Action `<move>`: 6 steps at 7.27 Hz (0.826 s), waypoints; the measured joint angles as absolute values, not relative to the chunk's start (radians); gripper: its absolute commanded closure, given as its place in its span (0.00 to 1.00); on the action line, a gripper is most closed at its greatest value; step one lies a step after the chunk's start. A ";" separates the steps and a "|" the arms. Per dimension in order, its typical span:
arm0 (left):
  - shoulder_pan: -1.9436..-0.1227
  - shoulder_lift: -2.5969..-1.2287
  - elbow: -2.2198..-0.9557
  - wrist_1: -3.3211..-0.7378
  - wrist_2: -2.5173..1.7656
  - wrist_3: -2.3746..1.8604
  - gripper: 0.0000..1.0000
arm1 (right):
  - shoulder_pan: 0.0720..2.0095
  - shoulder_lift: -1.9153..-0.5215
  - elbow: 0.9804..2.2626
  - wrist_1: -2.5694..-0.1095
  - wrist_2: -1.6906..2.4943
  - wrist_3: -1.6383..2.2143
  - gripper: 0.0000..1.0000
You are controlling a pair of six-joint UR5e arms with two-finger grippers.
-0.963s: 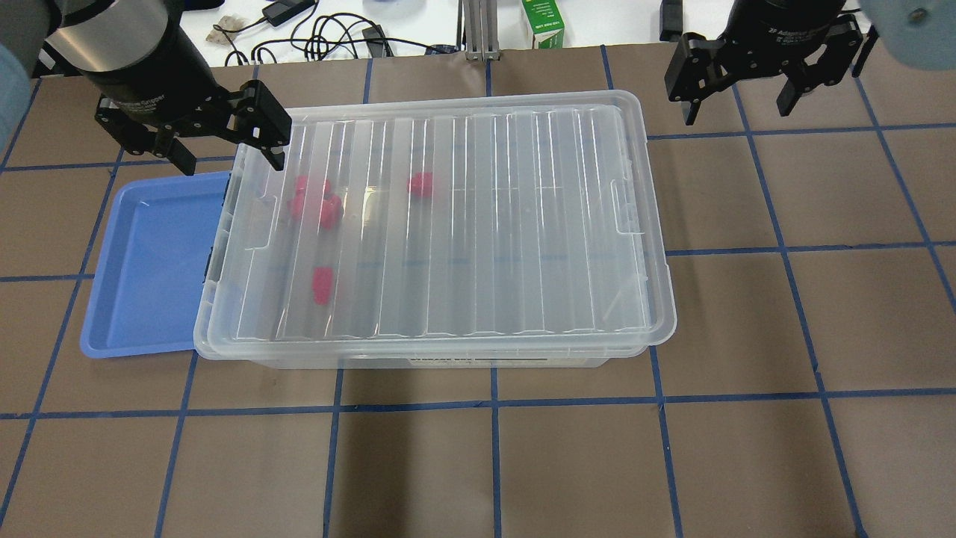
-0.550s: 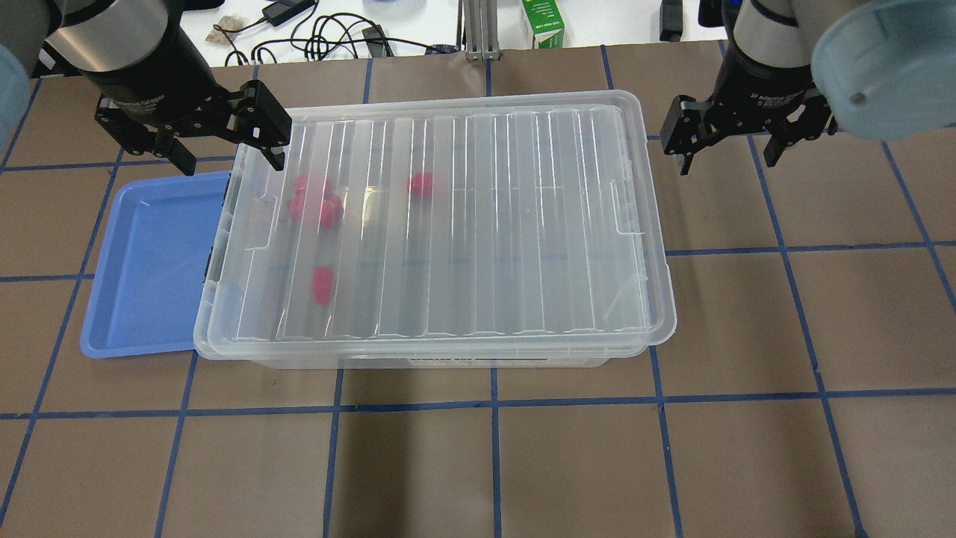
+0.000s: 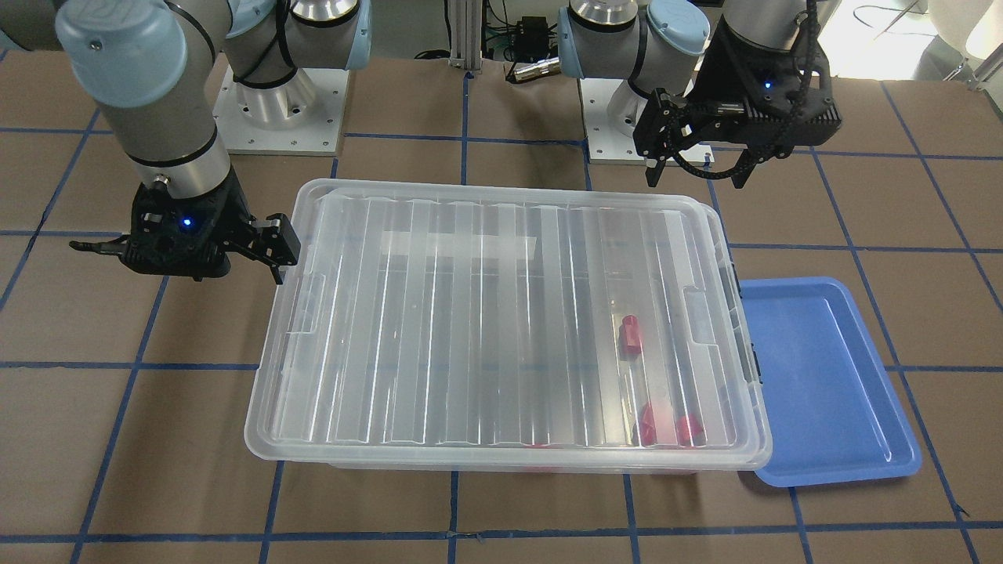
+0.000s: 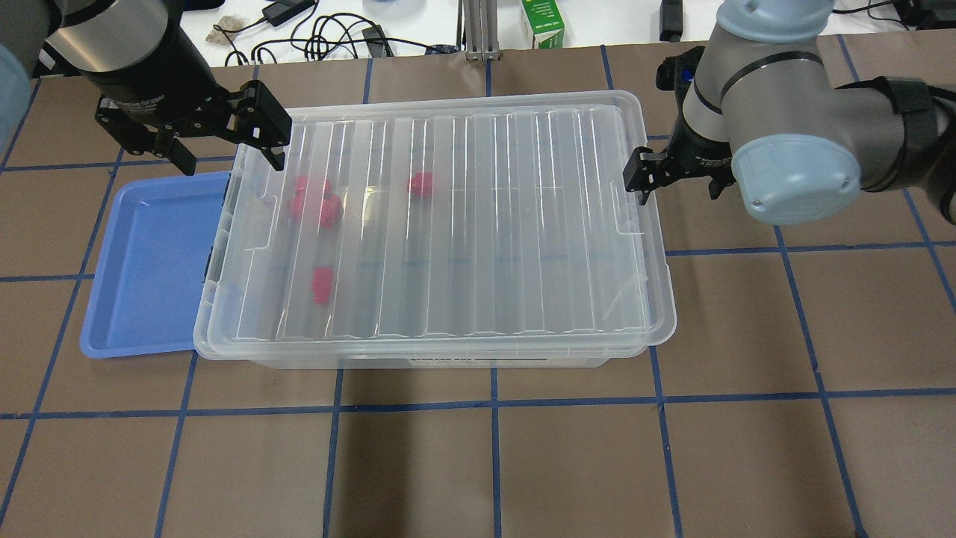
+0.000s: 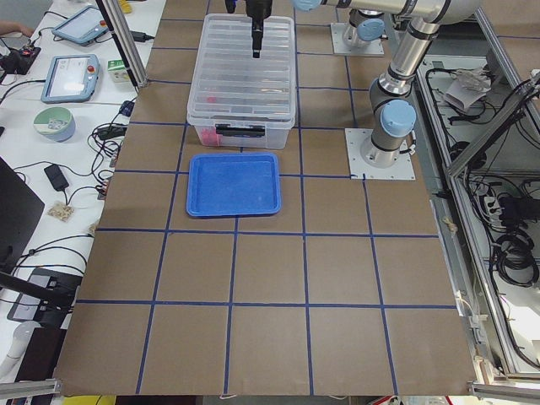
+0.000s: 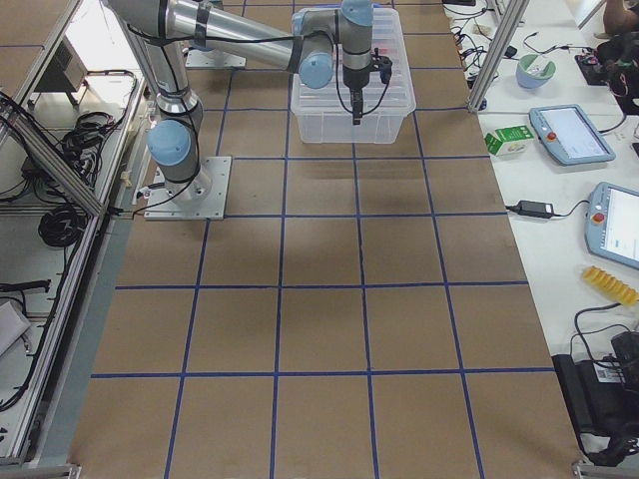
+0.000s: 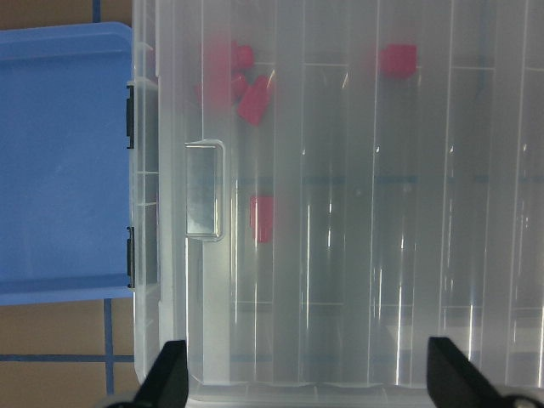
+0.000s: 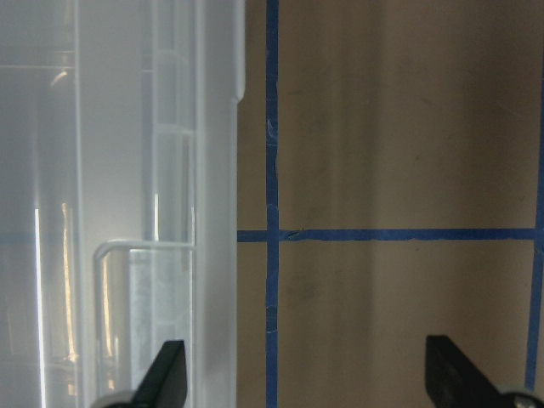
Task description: Place red block in blue tray from box
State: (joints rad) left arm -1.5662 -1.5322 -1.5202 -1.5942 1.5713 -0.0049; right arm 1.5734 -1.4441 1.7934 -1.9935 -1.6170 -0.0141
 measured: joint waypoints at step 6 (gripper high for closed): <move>-1.566 -1.535 -1.520 -1.592 1.571 -0.007 0.00 | 1.548 -1.432 1.802 -1.991 -1.839 -0.028 0.00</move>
